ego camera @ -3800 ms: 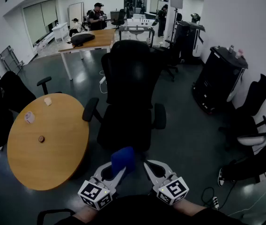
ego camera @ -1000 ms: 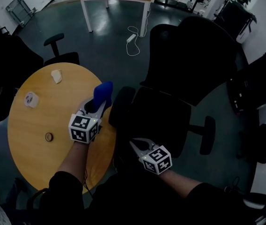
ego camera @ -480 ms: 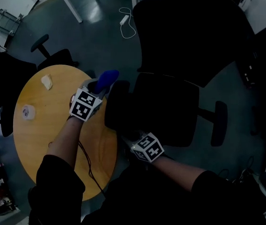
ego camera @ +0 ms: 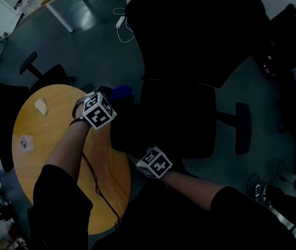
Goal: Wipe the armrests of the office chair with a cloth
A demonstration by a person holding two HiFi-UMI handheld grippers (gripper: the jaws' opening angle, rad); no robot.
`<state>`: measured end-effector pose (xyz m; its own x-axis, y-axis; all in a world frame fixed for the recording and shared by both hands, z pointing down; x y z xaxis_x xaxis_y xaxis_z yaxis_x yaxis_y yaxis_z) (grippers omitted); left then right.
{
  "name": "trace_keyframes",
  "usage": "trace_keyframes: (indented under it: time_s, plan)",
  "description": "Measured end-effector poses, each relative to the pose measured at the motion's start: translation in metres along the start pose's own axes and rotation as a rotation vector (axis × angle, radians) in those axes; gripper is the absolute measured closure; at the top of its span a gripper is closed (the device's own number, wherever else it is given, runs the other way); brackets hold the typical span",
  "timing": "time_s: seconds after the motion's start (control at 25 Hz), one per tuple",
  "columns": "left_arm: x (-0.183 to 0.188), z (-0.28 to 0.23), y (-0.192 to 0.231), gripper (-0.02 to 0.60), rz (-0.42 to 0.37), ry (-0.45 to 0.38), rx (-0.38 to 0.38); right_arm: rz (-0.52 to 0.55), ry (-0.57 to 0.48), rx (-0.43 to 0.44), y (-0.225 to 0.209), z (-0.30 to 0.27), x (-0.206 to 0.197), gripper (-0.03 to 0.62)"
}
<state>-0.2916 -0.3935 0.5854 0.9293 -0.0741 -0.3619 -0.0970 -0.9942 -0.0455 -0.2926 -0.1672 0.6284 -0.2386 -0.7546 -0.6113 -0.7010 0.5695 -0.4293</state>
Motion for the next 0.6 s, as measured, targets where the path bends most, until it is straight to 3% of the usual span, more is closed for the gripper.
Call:
trace_keyframes:
  time_s: [0.2,0.6]
  plan:
    - [0.000,-0.012,-0.013,0.461,-0.057,0.039,-0.040,-0.015,-0.004,0.011,-0.001,-0.002,0.003,0.589]
    - [-0.003,-0.007,-0.046,0.462,-0.041,0.011,-0.085,-0.029,0.005,0.015,-0.002,-0.002,0.000,0.589]
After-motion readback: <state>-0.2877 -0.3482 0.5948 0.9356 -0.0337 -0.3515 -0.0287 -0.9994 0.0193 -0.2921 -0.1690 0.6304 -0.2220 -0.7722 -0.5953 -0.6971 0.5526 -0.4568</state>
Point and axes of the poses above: the fingertips, and each gripper's own axes: z backward along the fingers, y to its left, x out of its top, the point moved 2 cm from there along z, backward along the fingers, and after that the axes turned 13 degrees about -x, right-handed, at the moved point
